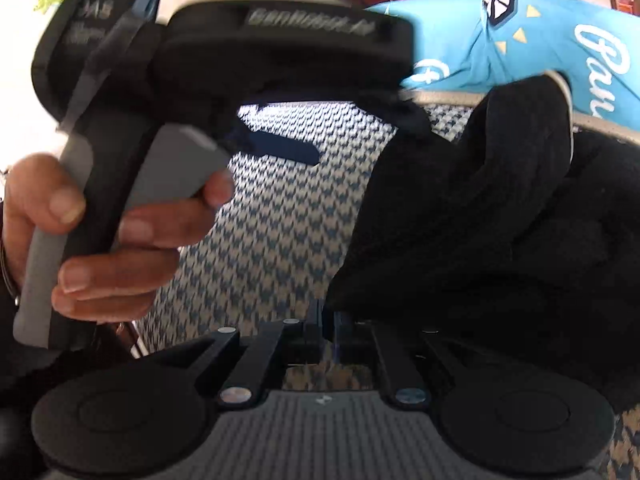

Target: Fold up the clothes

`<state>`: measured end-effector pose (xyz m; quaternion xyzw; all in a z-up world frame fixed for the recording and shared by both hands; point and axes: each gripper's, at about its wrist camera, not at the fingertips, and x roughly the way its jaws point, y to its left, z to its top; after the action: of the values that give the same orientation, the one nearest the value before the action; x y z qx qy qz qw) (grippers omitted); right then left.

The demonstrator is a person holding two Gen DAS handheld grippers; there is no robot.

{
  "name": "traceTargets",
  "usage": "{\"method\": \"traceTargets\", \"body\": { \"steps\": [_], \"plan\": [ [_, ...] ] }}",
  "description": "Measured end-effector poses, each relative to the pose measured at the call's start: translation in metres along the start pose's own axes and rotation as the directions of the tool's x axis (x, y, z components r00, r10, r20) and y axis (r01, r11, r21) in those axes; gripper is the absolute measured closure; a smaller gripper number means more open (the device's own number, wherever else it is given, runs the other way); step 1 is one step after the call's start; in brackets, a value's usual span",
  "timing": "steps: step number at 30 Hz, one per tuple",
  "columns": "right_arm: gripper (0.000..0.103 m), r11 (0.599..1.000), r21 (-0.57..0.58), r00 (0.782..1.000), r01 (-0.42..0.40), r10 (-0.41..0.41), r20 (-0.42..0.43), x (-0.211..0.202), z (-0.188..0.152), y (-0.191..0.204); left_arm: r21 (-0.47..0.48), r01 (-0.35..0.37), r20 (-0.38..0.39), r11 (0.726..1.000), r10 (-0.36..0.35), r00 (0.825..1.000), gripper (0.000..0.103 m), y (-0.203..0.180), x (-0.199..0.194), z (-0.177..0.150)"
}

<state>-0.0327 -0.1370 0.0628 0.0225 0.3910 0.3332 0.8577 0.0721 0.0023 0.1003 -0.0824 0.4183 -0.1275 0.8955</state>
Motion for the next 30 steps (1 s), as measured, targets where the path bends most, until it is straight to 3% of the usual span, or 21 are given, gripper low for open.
{"method": "traceTargets", "body": {
  "steps": [9,13,19,24,26,30],
  "plan": [
    [0.089,1.000,-0.014,1.000,0.011,-0.011,-0.002,-0.021,-0.007,-0.006,0.095,-0.026,-0.113,0.995,0.037,0.993,0.000,-0.015,0.030,-0.020],
    [0.085,0.996,-0.033,0.997,0.078,-0.077,0.012,-0.036,-0.010,-0.011,0.075,-0.032,-0.139,0.997,0.042,0.989,0.000,-0.006,0.032,-0.021],
    [0.082,0.984,0.034,0.982,0.176,-0.178,0.059,-0.058,-0.009,-0.032,0.120,-0.051,-0.153,0.991,0.070,0.986,0.000,-0.002,0.033,-0.028],
    [0.062,0.969,0.164,0.968,0.187,-0.210,0.138,-0.075,-0.005,-0.052,0.141,-0.059,-0.168,0.988,0.082,0.982,0.000,0.000,0.032,-0.033],
    [0.055,0.964,0.201,0.967,0.176,-0.208,0.150,-0.067,0.013,-0.059,0.142,-0.057,-0.174,0.988,0.082,0.981,0.000,0.001,0.031,-0.035],
    [0.047,0.956,0.260,0.966,0.139,-0.188,0.175,-0.056,0.027,-0.067,0.151,-0.057,-0.182,0.987,0.084,0.980,0.000,0.001,0.029,-0.037]
  ]
}}
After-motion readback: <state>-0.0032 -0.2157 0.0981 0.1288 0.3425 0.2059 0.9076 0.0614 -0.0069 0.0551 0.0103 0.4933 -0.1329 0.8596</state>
